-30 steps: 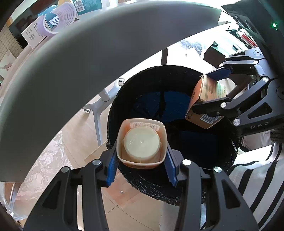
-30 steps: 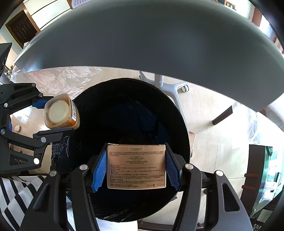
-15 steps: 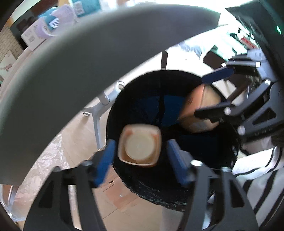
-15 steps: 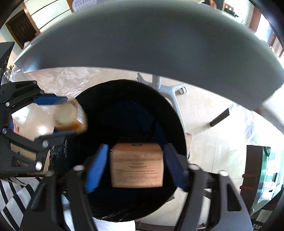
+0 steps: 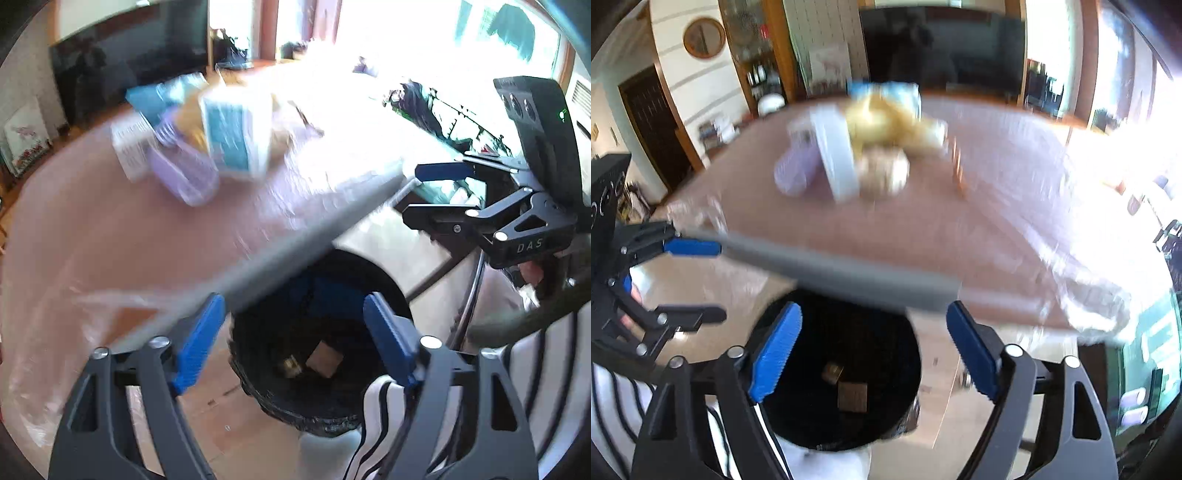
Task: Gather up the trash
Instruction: 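Grasp the purple hair roller with the left tool while the right tool grasps the white container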
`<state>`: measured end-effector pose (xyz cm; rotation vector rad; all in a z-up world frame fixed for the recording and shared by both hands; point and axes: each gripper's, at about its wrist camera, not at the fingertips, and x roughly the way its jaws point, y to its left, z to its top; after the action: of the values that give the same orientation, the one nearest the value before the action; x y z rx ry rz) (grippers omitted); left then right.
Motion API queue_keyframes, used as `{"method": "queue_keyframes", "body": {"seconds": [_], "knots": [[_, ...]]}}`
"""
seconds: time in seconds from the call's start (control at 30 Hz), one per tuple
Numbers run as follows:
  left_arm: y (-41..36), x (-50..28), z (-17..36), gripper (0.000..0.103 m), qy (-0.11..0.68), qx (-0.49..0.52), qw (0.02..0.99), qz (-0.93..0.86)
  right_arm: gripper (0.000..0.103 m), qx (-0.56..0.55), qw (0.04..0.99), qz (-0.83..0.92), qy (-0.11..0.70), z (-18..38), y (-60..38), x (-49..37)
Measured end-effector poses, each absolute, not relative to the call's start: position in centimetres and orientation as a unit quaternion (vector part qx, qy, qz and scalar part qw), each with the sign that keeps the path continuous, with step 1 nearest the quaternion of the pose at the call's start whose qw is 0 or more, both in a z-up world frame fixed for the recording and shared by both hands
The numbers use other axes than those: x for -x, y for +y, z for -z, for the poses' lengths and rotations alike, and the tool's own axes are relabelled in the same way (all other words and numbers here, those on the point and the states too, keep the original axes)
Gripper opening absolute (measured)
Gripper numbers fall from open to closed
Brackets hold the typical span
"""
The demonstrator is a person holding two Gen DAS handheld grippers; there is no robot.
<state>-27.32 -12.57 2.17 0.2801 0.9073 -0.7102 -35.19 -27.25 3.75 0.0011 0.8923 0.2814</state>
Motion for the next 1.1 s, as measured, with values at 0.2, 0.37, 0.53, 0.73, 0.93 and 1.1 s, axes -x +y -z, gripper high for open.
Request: {"method": "queue_keyframes", "body": {"seconds": [0.2, 0.37, 0.53, 0.73, 0.93, 1.1], "knots": [[-10.5, 25.7, -6.2, 0.094, 0.388, -0.101, 0.864, 0.304, 0.084, 0.0, 0.911, -0.141, 0.387, -6.8, -26.8, 32.5], [-8.6, 21.6, -6.4, 0.094, 0.394, -0.076, 0.885, 0.235, 0.089, 0.032, 0.917, -0.135, 0.373, -6.9, -24.4, 30.0], [-9.4, 17.7, -4.6, 0.093, 0.425, -0.074, 0.876, 0.216, 0.088, 0.044, 0.921, -0.141, 0.361, -7.1, -23.1, 28.6], [-11.5, 16.8, -2.9, 0.089, 0.429, -0.091, 0.87, 0.225, 0.063, 0.001, 0.917, -0.151, 0.369, -7.0, -23.5, 26.5], [-13.0, 16.0, -1.5, 0.067, 0.44, -0.087, 0.866, 0.223, 0.057, -0.002, 0.914, -0.17, 0.368, -6.8, -22.8, 24.9], [-13.1, 15.2, -0.9, 0.054, 0.443, -0.085, 0.865, 0.22, 0.052, 0.009, 0.91, -0.178, 0.374, -6.3, -21.6, 23.7]]}}
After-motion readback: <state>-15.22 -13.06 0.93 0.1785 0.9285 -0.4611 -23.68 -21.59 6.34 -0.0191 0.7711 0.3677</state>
